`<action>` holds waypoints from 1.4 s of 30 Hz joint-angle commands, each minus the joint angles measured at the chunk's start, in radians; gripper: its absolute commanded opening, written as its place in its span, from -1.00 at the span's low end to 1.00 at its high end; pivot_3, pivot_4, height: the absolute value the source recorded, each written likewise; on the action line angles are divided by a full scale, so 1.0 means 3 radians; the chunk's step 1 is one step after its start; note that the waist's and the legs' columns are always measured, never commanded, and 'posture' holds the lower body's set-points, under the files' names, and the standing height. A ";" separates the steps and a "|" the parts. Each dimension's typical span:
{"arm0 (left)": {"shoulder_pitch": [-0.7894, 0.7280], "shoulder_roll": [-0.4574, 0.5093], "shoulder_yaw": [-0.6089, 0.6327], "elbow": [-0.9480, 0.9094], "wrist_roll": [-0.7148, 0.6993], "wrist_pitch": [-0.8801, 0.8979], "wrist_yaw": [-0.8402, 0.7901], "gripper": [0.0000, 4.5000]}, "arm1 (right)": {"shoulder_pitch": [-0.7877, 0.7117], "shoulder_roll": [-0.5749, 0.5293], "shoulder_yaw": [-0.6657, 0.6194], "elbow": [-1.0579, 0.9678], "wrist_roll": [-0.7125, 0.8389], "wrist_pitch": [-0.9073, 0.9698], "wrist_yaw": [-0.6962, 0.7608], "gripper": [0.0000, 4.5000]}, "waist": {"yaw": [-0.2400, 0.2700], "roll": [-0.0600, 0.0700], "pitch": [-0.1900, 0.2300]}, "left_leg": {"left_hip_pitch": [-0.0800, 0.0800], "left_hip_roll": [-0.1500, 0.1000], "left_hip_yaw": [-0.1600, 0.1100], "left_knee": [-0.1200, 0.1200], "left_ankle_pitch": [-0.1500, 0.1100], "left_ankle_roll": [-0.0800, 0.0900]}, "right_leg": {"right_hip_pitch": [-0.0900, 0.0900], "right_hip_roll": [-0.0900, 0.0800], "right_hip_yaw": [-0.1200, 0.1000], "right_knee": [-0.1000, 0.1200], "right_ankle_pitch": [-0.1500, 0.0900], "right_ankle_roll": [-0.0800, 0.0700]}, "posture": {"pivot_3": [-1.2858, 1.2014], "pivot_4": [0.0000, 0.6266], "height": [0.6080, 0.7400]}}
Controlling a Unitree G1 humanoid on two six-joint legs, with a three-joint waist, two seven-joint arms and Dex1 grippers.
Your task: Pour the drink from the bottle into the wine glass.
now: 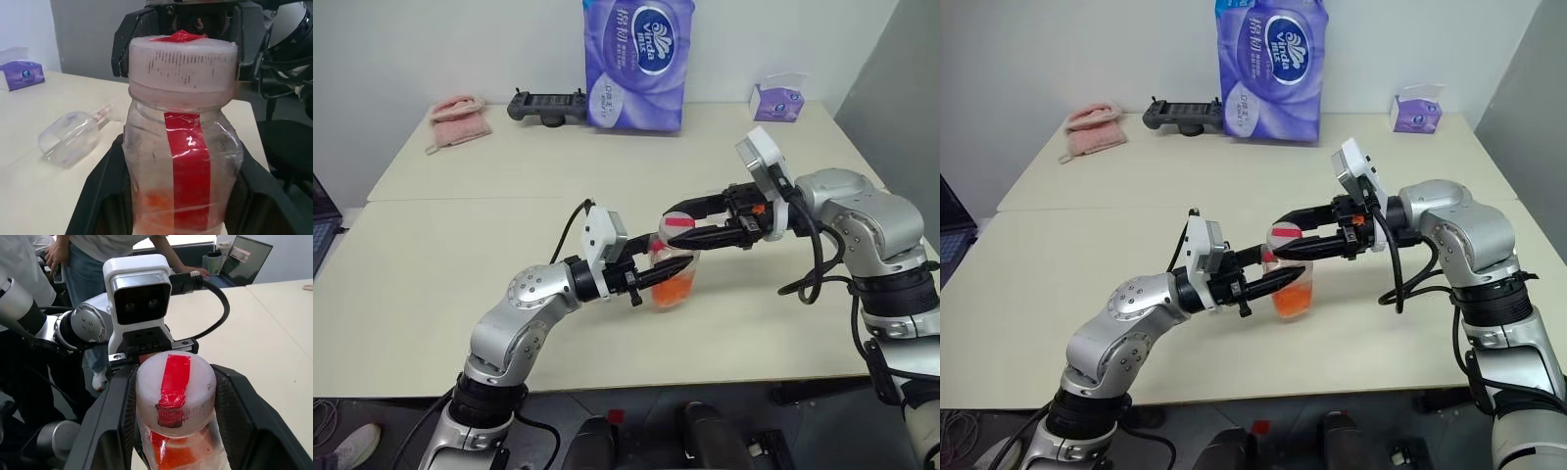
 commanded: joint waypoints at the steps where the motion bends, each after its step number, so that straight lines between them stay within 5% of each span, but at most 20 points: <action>1: -0.0094 0.0013 0.0235 0.0055 0.0006 -0.0028 0.0142 -0.21 | -0.0097 0.0020 -0.0034 -0.0160 0.0152 0.0058 0.0202 0.41 | 0.0010 0.0000 0.0000 | -0.0002 -0.0002 0.0000 0.0000 0.0000 0.0000 | -0.0001 -0.0004 0.0000 -0.0002 0.0001 0.0000 | 0.03 -0.52 1.00; 5: -0.0091 0.0007 0.0217 0.0084 0.0028 -0.0046 0.0130 -0.21 | -0.0015 0.0030 -0.0174 -0.0328 0.0197 0.0139 -0.0027 1.00 | 0.0036 0.0000 0.0000 | -0.0006 -0.0006 -0.0001 0.0001 0.0000 0.0000 | -0.0002 -0.0014 -0.0002 -0.0004 0.0001 0.0001 | 0.03 -0.52 1.00; 24: -0.0285 -0.0020 0.0239 0.0433 0.0170 -0.0260 0.0017 -0.21 | 0.0587 0.0821 -0.0692 -0.1994 0.0048 0.1420 -0.3159 1.00 | 0.0038 0.0000 0.0000 | -0.0007 -0.0007 -0.0002 0.0002 0.0001 -0.0001 | -0.0005 -0.0011 -0.0003 0.0000 0.0001 0.0001 | 0.03 -0.52 1.00; 41: -0.0258 -0.0051 0.0244 0.0440 0.0218 -0.0334 0.0012 -0.21 | 0.0606 0.1237 -0.0587 -0.2064 -0.0027 0.1699 -0.3869 1.00 | 0.0030 0.0000 0.0000 | -0.0007 -0.0007 -0.0003 0.0001 0.0001 -0.0001 | -0.0005 -0.0010 -0.0003 0.0001 0.0001 0.0001 | 0.03 -0.52 1.00; 42: -0.0250 -0.0049 0.0245 0.0433 0.0219 -0.0333 0.0017 -0.21 | 0.0602 0.1236 -0.0586 -0.2059 -0.0033 0.1690 -0.3874 0.83 | 0.0030 0.0000 0.0000 | -0.0007 -0.0007 -0.0003 0.0001 0.0001 -0.0001 | -0.0005 -0.0009 -0.0004 0.0001 0.0001 0.0001 | 0.03 -0.52 1.00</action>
